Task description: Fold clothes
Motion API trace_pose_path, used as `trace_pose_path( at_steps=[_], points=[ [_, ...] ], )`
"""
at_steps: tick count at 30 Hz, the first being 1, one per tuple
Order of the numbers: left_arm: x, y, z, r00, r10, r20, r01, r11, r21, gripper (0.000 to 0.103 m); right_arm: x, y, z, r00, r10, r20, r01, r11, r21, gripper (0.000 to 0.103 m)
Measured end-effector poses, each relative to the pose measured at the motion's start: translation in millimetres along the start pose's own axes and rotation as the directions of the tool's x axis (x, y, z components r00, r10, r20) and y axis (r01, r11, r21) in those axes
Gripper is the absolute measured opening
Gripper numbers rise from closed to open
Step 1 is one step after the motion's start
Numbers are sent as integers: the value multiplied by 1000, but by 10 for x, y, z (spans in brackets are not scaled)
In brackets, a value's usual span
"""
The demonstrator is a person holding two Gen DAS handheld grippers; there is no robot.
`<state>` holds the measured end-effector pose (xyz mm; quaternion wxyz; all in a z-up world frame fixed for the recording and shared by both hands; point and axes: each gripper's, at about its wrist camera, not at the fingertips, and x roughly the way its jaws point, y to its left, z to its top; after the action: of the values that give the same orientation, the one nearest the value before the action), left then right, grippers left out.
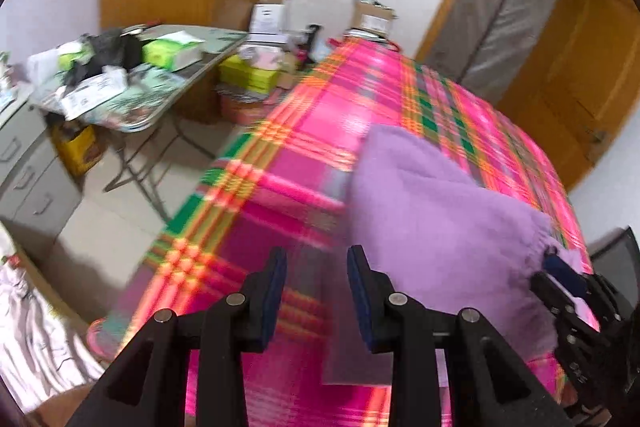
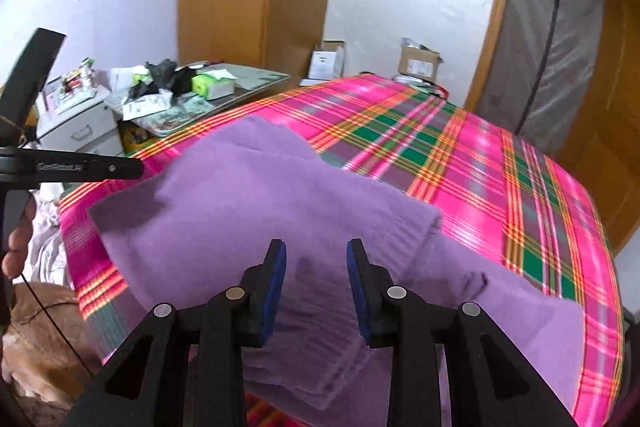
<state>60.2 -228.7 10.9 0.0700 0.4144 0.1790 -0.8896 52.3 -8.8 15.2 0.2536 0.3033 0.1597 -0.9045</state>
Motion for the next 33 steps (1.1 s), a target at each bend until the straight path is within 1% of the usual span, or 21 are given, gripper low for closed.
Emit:
trace_pose_path(
  at_steps=[2,5,8,12,14,19,23,26,29,30,33],
  points=[
    [21,62,-30,1000,19,-15,-19,1000,-4,32,20,60,11,1000,16,-5,-16,1000,-9,33],
    [71,100,-71,999,19,-37,-19,1000,4,32,56,149,20,999,47,-15,-47,999,-25,33],
    [71,137,-69,999,-7,-46,7,1000,-11,32,77,258,26,996,88,-23,-89,995,-49,33],
    [66,187,-62,997,-45,-57,43,998,-35,32,61,465,62,986,166,3,-165,983,-86,34],
    [63,212,-58,996,-63,-62,60,997,-47,32,52,555,64,980,200,8,-198,974,-105,37],
    [57,274,-48,991,-110,-74,104,992,-77,32,36,749,91,957,289,7,-284,946,-153,37],
    [69,316,-21,987,-135,-83,127,987,-99,32,55,962,114,929,370,-3,-363,910,-198,39],
    [94,339,18,986,-143,-90,133,985,-112,32,126,1097,135,918,395,-26,-391,896,-212,40],
    [119,362,57,984,-151,-98,138,982,-126,32,204,1183,136,912,406,-52,-407,888,-212,40],
    [128,370,70,983,-154,-100,140,982,-130,32,231,1208,135,912,405,-58,-408,888,-212,40],
    [167,368,123,982,-161,-104,147,981,-124,32,278,1250,144,923,380,-58,-383,898,-215,40]
  ],
)
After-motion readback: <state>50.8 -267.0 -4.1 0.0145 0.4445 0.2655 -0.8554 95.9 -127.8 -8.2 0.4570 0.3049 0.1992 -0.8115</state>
